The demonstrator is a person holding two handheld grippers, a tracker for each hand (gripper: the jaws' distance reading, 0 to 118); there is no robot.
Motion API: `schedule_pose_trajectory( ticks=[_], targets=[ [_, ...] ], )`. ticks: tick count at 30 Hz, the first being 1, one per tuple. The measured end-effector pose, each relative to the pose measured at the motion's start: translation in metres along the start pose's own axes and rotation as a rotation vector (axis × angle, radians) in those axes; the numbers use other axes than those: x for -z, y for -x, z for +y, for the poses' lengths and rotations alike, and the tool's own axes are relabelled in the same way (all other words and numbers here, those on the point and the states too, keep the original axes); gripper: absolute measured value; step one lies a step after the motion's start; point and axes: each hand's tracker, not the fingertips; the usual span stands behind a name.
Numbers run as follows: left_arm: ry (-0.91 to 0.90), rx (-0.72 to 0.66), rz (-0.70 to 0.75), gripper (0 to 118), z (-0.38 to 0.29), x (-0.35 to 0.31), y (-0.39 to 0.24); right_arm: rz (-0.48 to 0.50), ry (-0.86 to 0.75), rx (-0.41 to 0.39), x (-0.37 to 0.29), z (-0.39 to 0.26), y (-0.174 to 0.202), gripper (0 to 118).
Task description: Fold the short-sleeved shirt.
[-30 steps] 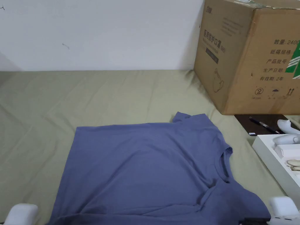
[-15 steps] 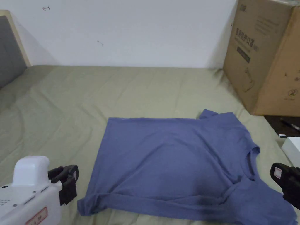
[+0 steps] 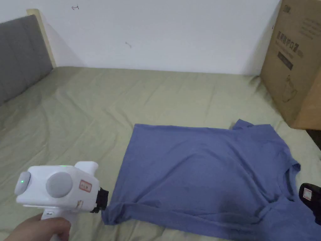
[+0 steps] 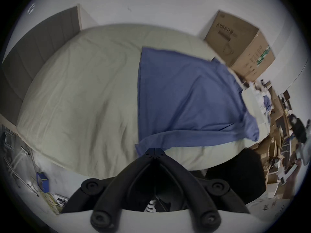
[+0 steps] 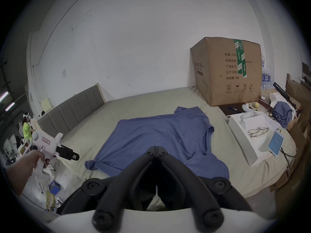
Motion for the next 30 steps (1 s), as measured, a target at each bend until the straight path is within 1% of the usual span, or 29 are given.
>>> schedule_pose_trajectory(
  ticks=[3,4,5,6,7,8,9,10,13,15,16,17,18,19,20,21,23,24,26,27,28,30],
  targets=[
    [-0.003,0.029,-0.04,0,0.002,0.022,0.007,0.003,0.025,-0.025,0.005,-0.002,0.005,0],
    [-0.015,0.047,-0.063,9,0.0,0.027,0.006,0.009,0.034,-0.027,0.007,-0.002,0.006,0],
    [-0.004,0.033,-0.053,28,0.002,0.032,0.008,0.013,0.045,-0.029,0.009,-0.003,0.006,0],
    [0.003,0.025,-0.065,60,0.003,0.036,0.009,0.016,0.055,-0.031,0.012,-0.004,0.007,0],
    [0.005,0.028,-0.067,107,0.004,0.041,0.01,0.017,0.063,-0.034,0.015,-0.006,0.005,0],
    [0.004,0.033,-0.06,118,0.003,0.044,0.007,0.019,0.069,-0.043,0.017,-0.007,0.004,0],
    [-0.017,0.053,-0.013,113,0.0,0.043,0.008,0.02,0.074,-0.055,0.018,-0.007,0.004,0],
    [-0.036,0.058,-0.038,114,0.003,0.045,0.006,0.02,0.077,-0.065,0.019,-0.007,0.004,0],
    [0.024,0.06,0.015,114,0.006,0.058,0.004,0.018,0.087,-0.085,0.022,-0.006,0.007,0],
    [0.047,0.064,0.011,111,0.006,0.064,0.003,0.024,0.096,-0.084,0.025,-0.006,0.004,0],
    [0.06,0.071,0.004,95,0.007,0.07,0.003,0.025,0.099,-0.083,0.026,-0.007,0.003,0],
    [0.07,0.081,-0.009,63,0.005,0.071,0.002,0.023,0.104,-0.081,0.026,-0.008,0.001,0],
    [0.069,0.091,-0.028,21,0.002,0.07,0.0,0.019,0.111,-0.078,0.027,-0.008,-0.002,0],
    [0.057,0.095,-0.029,1,-0.002,0.069,-0.002,0.016,0.116,-0.075,0.028,-0.009,-0.001,0],
    [0.024,0.101,-0.017,1,-0.004,0.069,-0.003,0.013,0.12,-0.068,0.029,-0.01,-0.002,0],
    [-0.011,0.089,-0.039,1,-0.009,0.064,-0.004,0.01,0.124,-0.06,0.029,-0.01,-0.006,0],
    [-0.007,0.047,-0.123,1,-0.015,0.056,-0.004,0.003,0.125,-0.044,0.029,-0.012,-0.01,0],
    [-0.019,0.045,-0.125,1,-0.018,0.057,-0.003,-0.002,0.118,-0.033,0.029,-0.012,-0.015,0],
    [-0.047,0.058,-0.085,1,-0.024,0.051,-0.008,-0.017,0.097,-0.021,0.028,-0.012,-0.033,0],
    [-0.054,0.057,-0.074,1,-0.025,0.048,-0.009,-0.033,0.1,-0.021,0.03,-0.012,-0.04,0],
    [-0.065,0.054,-0.069,1,-0.025,0.048,-0.007,-0.073,0.12,-0.01,0.032,-0.012,-0.051,0],
    [-0.109,0.036,-0.065,1,-0.025,0.04,-0.008,-0.135,0.18,0.046,0.038,-0.015,-0.08,0]
  ],
)
